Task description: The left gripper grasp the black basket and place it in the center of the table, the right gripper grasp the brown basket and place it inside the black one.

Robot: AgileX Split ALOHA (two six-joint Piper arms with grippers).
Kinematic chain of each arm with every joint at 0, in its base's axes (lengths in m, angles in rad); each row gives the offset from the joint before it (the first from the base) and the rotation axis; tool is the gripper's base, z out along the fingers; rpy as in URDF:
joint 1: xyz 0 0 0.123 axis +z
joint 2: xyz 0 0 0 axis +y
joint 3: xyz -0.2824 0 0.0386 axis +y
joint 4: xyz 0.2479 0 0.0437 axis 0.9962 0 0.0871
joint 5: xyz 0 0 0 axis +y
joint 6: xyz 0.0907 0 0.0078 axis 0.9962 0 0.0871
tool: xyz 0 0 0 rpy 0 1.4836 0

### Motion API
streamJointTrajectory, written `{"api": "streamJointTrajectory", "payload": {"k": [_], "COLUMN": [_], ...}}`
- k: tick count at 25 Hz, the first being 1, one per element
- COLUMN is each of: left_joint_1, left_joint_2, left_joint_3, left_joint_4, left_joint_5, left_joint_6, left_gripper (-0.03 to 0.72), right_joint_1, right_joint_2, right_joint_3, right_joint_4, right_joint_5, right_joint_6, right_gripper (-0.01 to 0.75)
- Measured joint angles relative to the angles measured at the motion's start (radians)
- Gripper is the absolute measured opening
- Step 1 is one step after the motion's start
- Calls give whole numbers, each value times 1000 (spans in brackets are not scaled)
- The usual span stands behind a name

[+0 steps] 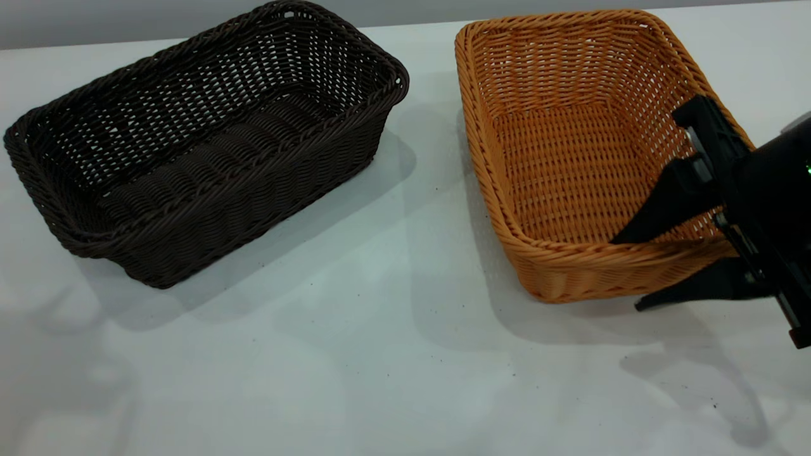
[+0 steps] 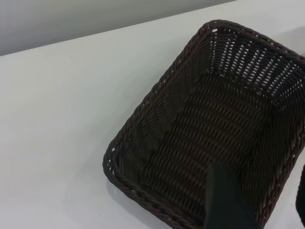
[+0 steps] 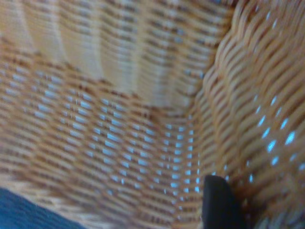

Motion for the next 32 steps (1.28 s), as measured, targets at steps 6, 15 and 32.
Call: {"api": "streamJointTrajectory", "payload": {"k": [6, 15, 32], "left_joint_1": [0, 0, -1], "left_joint_2": [0, 0, 4], "left_joint_3": [0, 0, 10], "left_joint_4": [0, 0, 2], "left_joint_5": [-1, -8, -5], "left_joint_6": [0, 0, 1], "left_gripper": [323, 323, 323], "right_joint_1": [0, 0, -197], "right_joint_2": [0, 0, -216], "right_joint_3": [0, 0, 0], "right_joint_4": [13, 38, -159], "right_joint_5": [-27, -62, -65], "right_joint_6": [-7, -25, -18], "right_gripper": [181, 123, 118]}}
